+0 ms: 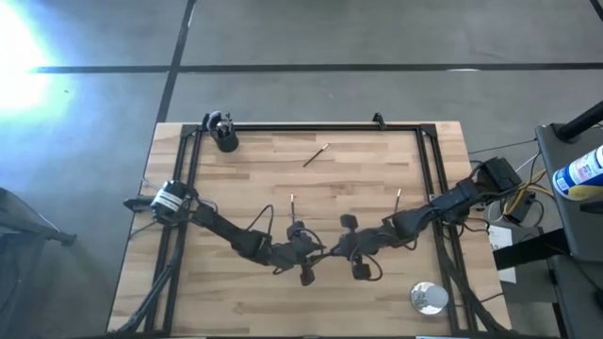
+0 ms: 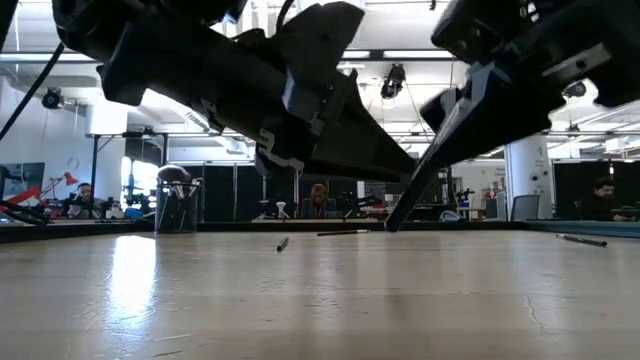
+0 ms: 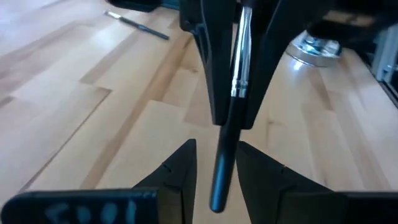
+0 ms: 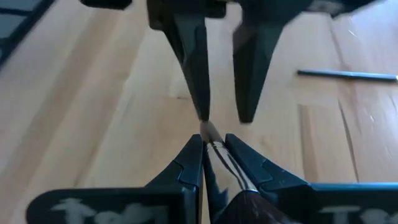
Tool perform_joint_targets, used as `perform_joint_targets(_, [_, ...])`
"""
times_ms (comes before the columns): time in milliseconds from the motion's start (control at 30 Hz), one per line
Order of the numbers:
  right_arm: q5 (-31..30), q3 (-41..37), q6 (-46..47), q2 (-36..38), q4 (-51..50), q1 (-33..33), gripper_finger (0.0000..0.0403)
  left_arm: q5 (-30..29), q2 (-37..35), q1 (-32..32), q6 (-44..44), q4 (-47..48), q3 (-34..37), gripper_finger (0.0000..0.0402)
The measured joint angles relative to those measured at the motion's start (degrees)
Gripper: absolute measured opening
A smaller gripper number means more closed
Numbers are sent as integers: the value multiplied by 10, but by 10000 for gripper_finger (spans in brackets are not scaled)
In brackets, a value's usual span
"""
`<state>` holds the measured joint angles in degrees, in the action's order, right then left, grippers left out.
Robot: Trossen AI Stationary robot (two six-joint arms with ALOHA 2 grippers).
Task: Put items in baskets/containers
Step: Put the powder brush into the holder
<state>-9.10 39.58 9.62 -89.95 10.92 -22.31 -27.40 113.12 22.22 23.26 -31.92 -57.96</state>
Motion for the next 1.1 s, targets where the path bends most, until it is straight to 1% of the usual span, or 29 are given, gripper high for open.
perform_joint_targets(200, [23,36,-17,0,-47,0,39,42,0,-1,-12,5,0,106])
perform_joint_targets(367, [22,44,-23,1,-45,0,39,70,1,-2,-41,-4,0,106])
perform_joint_targets(533, [23,44,-23,1,-46,0,39,68,1,-5,-52,-4,0,103])
perform_joint_targets(633, [20,44,-17,1,-46,0,41,68,1,-5,-56,-4,0,79])
perform_joint_targets(667, [17,44,-12,1,-46,0,48,68,1,-5,-58,-1,0,65])
perform_joint_targets(733, [16,44,-8,5,-48,0,77,63,1,-5,-61,0,0,33])
perform_joint_targets(767, [15,44,-8,9,-48,0,95,57,1,-5,-62,0,0,30])
perform_joint_targets(867, [14,44,-5,35,-74,0,146,23,1,-3,-69,-1,1,30])
perform_joint_targets(933, [13,42,-3,61,-104,0,173,6,1,0,-71,-15,6,30])
perform_joint_targets(1033, [-10,21,4,115,-134,-9,198,-9,1,3,-71,-79,34,30])
perform_joint_targets(1100, [-34,-11,13,157,-124,-19,204,-14,1,4,-71,-141,58,30])
